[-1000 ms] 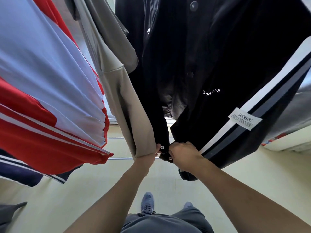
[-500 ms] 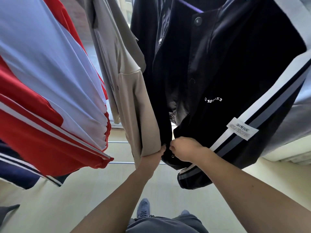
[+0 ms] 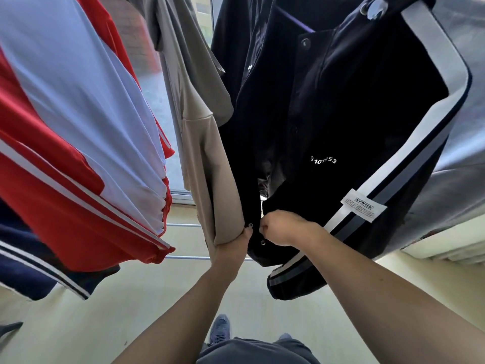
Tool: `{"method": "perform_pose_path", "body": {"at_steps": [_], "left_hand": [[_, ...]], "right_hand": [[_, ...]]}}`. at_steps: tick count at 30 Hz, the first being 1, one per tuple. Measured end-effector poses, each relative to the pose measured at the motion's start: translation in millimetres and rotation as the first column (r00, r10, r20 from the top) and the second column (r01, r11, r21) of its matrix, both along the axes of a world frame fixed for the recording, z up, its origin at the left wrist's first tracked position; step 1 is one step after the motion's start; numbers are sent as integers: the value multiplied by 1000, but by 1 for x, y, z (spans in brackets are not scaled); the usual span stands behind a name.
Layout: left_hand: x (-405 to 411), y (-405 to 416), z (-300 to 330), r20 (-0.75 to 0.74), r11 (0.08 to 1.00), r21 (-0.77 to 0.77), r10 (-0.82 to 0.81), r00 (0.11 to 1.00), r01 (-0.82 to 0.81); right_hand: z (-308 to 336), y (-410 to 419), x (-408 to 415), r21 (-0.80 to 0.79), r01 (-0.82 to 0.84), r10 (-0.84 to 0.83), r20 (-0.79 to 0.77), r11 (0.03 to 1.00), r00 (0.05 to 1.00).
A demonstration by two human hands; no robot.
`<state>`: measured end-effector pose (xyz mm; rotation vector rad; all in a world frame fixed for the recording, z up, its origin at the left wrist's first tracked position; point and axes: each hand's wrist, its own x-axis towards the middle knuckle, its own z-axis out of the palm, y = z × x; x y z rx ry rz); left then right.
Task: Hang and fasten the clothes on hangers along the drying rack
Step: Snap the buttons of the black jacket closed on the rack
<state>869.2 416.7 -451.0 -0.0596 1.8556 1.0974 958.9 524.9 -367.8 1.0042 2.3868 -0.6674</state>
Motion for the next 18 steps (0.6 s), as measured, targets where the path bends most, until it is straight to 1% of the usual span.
{"method": "perform_pose_path", "body": {"at_steps": [1, 2, 4, 5, 7, 8, 10, 12, 13, 15, 16, 18], "left_hand": [[-1, -2, -3, 39, 999, 17, 43, 998, -44], [-2, -1, -4, 53, 999, 43, 26, 998, -28], [0, -3, 7, 123, 999, 10, -43, 992, 43], [0, -6, 10, 122, 998, -7, -69, 990, 70], [0, -6, 14, 53, 986, -33, -161, 986, 163], [-1, -4, 20, 40, 976, -46, -211, 977, 213], [-5, -5, 32, 22, 960, -11, -281, 959, 281], [-8, -7, 49, -30, 941, -6, -339, 940, 339], [-11, -7, 46, -98, 925, -6, -378, 920, 379], [-12, -4, 42, -231, 917, -11, -390, 891, 399], [-11, -2, 42, -288, 898, -26, -428, 857, 440], [-10, 2, 45, -378, 886, -61, -447, 811, 460]], "right_hand": [[0, -1, 1, -20, -5, 5, 10, 1000, 1000], [-1, -1, 3, -34, -8, 9, 20, 999, 1000], [-2, -5, 5, -43, -9, 10, 34, 999, 999], [-4, -8, 5, -44, -2, 4, 39, 999, 999], [-7, -11, 6, -42, 25, -24, 31, 999, 999], [-7, -13, 6, -37, 39, -38, 20, 999, 999], [-5, -13, 5, -24, 64, -64, -4, 998, 998], [1, -10, 1, -13, 82, -82, -30, 997, 996], [5, -8, -1, -12, 81, -82, -39, 997, 996], [10, -1, -4, -30, 73, -74, -51, 997, 996], [13, 3, -3, -37, 74, -76, -53, 997, 996], [19, 9, -4, -38, 73, -76, -56, 997, 996]]}}
